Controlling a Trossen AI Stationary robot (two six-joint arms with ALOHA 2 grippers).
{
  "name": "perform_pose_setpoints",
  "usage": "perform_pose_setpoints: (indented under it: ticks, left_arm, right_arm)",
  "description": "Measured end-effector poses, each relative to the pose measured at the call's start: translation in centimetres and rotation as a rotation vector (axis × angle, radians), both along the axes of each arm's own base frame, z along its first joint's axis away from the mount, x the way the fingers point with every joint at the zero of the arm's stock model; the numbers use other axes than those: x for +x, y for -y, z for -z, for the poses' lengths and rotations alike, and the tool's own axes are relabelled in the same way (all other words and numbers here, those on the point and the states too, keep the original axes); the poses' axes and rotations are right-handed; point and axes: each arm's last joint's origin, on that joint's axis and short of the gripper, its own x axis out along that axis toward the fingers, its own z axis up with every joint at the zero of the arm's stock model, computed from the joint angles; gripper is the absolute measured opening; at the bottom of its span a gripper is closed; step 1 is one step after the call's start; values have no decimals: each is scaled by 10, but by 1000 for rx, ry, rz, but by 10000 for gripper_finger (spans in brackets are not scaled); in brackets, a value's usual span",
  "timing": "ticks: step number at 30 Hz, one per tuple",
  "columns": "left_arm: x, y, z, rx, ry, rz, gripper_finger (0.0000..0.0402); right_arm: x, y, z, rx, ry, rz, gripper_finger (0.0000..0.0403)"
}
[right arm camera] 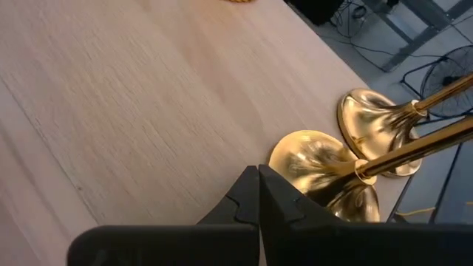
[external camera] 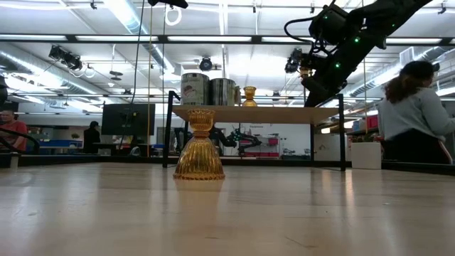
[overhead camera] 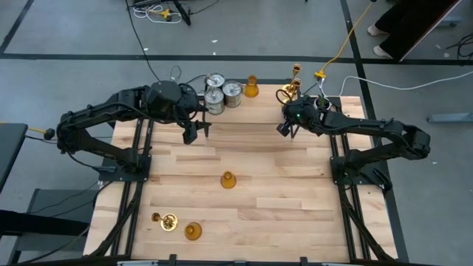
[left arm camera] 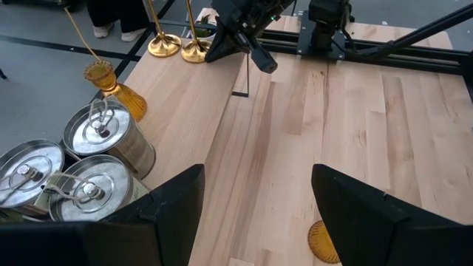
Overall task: Pick & Place candle stick holders
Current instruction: Put the top gold candle holder on the shelf aligned with the other gold candle holder
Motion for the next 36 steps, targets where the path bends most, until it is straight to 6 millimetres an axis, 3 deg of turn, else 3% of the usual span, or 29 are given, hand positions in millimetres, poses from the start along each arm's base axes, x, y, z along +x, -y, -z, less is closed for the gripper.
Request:
perform_pose_setpoints:
  ticks: [18,25,36]
  left_arm:
    - [0,0,0,-1,0,0,256]
    - [0,0,0,-1,0,-1,256]
    - [0,0,0,0,0,0,256]
  right_arm:
    - [-2,2,-1,-63,-29,71,0]
    - [3,1,-3,-18,25,-39,0]
    - [-4,7,0,-7,-1,39,0]
